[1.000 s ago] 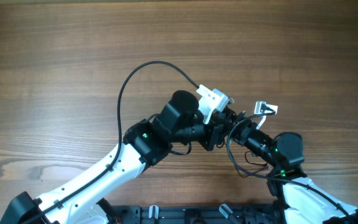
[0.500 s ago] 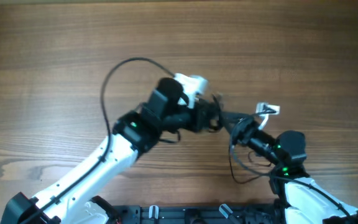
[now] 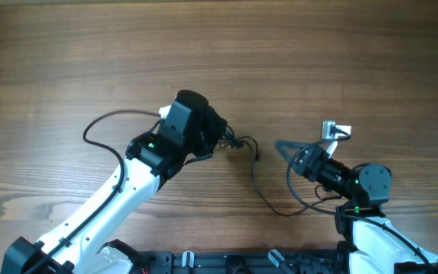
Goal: Untangle cables
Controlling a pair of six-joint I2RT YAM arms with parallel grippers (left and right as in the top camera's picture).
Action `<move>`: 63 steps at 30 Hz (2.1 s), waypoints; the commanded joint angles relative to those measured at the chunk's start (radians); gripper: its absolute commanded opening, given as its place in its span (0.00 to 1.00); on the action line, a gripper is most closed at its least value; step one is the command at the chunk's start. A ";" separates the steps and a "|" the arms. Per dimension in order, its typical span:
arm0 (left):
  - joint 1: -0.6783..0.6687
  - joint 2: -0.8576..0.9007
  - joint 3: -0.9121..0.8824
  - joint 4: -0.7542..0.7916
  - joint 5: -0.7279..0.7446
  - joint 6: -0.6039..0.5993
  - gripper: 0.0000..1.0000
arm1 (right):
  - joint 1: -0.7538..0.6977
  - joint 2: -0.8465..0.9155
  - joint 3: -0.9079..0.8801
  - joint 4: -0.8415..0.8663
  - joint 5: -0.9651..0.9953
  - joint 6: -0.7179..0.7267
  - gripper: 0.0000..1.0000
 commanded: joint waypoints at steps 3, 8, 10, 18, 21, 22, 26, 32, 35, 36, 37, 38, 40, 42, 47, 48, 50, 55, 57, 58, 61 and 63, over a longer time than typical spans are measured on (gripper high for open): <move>0.006 -0.009 0.002 0.001 -0.053 -0.549 0.04 | 0.048 0.003 0.001 0.080 -0.219 -0.023 0.99; 0.010 -0.009 0.002 -0.063 -0.102 -0.762 0.04 | 0.219 0.003 0.001 0.075 -0.053 -0.209 0.93; 0.021 -0.009 0.002 -0.042 -0.105 -0.762 0.04 | 0.307 0.003 0.001 0.028 0.068 -0.374 0.93; 0.028 -0.010 0.002 -0.001 0.100 -0.761 0.04 | 0.523 0.003 0.001 -0.220 0.766 -0.502 0.99; 0.028 -0.010 0.002 -0.055 0.227 -0.741 0.04 | 0.523 0.003 0.002 -0.216 0.911 -0.596 1.00; 0.028 -0.010 0.002 -0.065 0.263 -0.721 0.04 | 0.523 0.003 0.002 -0.216 0.932 -0.650 1.00; 0.028 -0.010 0.002 -0.067 0.377 -0.704 0.04 | 0.523 0.003 0.002 -0.216 0.895 -0.808 0.97; 0.028 -0.009 0.002 -0.064 0.451 -0.627 0.04 | 0.523 0.003 0.001 -0.216 0.800 -0.838 0.35; 0.028 -0.009 0.002 -0.065 0.374 -0.416 0.11 | 0.523 0.003 0.001 -0.208 0.800 -0.726 0.04; 0.029 -0.010 0.002 -0.064 0.345 -0.294 0.19 | 0.523 0.003 0.001 -0.209 0.800 -0.676 0.04; 0.032 -0.010 0.002 -0.064 0.322 -0.130 0.39 | 0.523 0.003 0.001 -0.212 0.799 -0.601 0.04; 0.040 -0.010 0.002 -0.064 0.319 0.054 0.54 | 0.523 0.003 0.001 -0.212 0.799 -0.555 0.04; 0.059 -0.010 0.002 -0.078 0.335 0.356 0.77 | 0.523 0.003 0.001 -0.212 0.768 -0.443 0.04; 0.083 -0.014 0.002 -0.128 0.346 0.509 0.87 | 0.523 0.003 0.001 -0.212 0.737 -0.374 0.04; 0.169 -0.027 0.002 -0.265 0.345 0.712 0.86 | 0.494 0.003 0.001 -0.212 0.612 -0.204 0.04; 0.176 -0.027 0.002 -0.281 0.346 0.749 0.84 | 0.485 0.003 0.001 -0.212 0.578 -0.164 0.04; 0.178 -0.027 0.002 -0.307 0.363 0.850 0.80 | 0.472 0.003 0.001 -0.216 0.527 -0.084 0.04; 0.178 -0.029 0.002 -0.321 0.394 0.945 0.81 | 0.460 0.003 0.001 -0.315 0.526 0.136 0.04; 0.182 -0.036 0.002 -0.319 0.407 0.945 0.82 | 0.460 0.003 0.001 -0.332 0.528 0.180 0.04; 0.182 -0.042 0.002 -0.309 0.438 0.945 0.82 | 0.460 0.003 0.001 -0.326 0.528 0.190 0.04; 0.182 -0.057 0.002 -0.254 0.572 1.028 0.80 | 0.460 0.003 0.001 -0.297 0.514 0.191 0.04; 0.178 -0.053 0.002 -0.256 0.572 1.112 0.73 | 0.460 0.003 0.002 -0.272 0.483 0.192 0.04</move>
